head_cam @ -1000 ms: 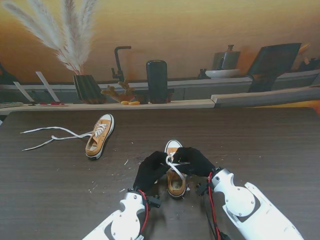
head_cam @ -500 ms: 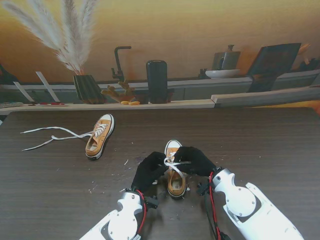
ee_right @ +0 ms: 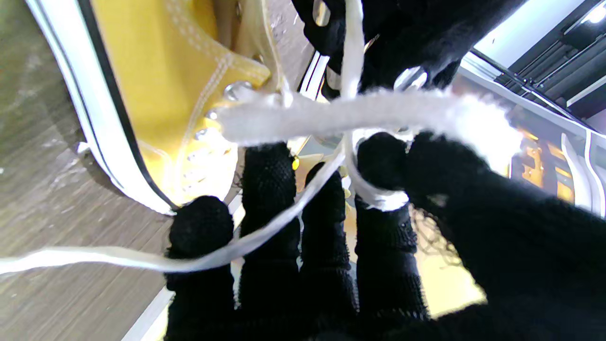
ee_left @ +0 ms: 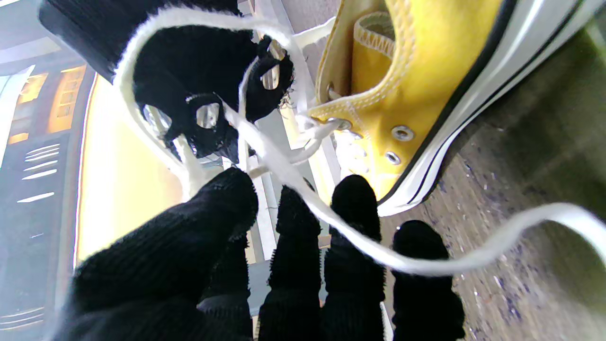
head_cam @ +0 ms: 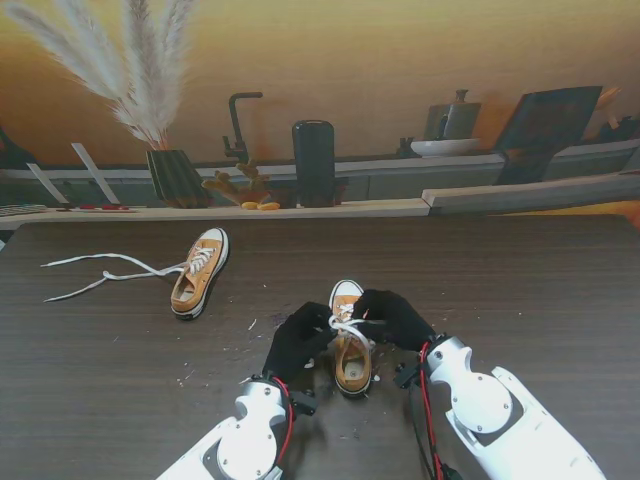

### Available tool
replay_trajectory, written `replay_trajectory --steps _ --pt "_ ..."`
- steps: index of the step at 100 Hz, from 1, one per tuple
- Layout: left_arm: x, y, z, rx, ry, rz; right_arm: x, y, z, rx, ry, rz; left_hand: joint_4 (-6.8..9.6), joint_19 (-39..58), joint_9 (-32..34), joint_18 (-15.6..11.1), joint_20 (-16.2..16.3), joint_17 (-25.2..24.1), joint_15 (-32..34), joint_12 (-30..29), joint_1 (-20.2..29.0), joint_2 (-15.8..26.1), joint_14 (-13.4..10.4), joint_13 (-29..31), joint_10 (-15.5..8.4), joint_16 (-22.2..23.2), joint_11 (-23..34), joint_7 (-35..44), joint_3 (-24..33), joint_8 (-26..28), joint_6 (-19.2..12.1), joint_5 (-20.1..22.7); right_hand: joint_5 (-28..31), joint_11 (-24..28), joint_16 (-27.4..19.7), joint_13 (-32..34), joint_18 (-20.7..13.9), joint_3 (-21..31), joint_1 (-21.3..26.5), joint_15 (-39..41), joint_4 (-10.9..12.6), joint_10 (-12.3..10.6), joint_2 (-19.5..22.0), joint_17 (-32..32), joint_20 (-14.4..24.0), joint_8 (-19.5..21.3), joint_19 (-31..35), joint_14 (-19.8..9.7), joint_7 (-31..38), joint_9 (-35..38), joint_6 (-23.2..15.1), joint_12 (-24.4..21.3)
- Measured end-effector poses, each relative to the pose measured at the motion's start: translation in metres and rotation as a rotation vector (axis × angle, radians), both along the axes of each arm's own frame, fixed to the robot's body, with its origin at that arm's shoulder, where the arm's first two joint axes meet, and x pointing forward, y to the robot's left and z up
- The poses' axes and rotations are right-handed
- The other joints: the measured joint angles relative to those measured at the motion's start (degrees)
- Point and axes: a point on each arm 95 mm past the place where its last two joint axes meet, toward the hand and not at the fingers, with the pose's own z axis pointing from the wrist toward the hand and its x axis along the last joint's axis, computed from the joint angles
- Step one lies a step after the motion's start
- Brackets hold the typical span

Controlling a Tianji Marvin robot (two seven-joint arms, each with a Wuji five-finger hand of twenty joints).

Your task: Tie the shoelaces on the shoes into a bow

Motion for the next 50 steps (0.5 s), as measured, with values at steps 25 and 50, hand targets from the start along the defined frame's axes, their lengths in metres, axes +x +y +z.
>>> replay_trajectory --steps 25,50 --pt "0.0006 -0.0021 -0.0021 0.003 0.007 -0.025 0.0001 -0.0009 -0.0016 0.019 0.009 -0.020 1.00 -0.7 -4.5 0.0 0.0 -1.1 -0.7 -5.7 0.0 1.4 0.0 -1.3 0.0 0.0 0.1 -8.0 -8.5 -13.8 0.0 -2.1 0.0 0.0 0.0 0.0 0.0 0.0 0.0 0.0 0.0 0.0 0.0 0.0 0.1 0.0 0.0 0.6 0.0 0.0 0.0 -0.6" --pt "0.0004 -0.0060 -0.0031 0.012 0.001 -0.042 -0.0007 0.0005 -0.0022 0.018 0.009 -0.011 1.67 -0.7 -5.7 0.0 0.0 -1.2 -0.8 -8.0 1.7 0.5 -0.7 -1.3 0.0 0.0 2.3 -9.8 -11.5 -16.5 0.0 -2.3 0.0 0.0 0.0 0.0 0.0 0.0 0.0 0.0 0.0 0.0 0.0 0.0 0.1 0.0 0.0 0.6 0.0 0.0 -0.4 -1.3"
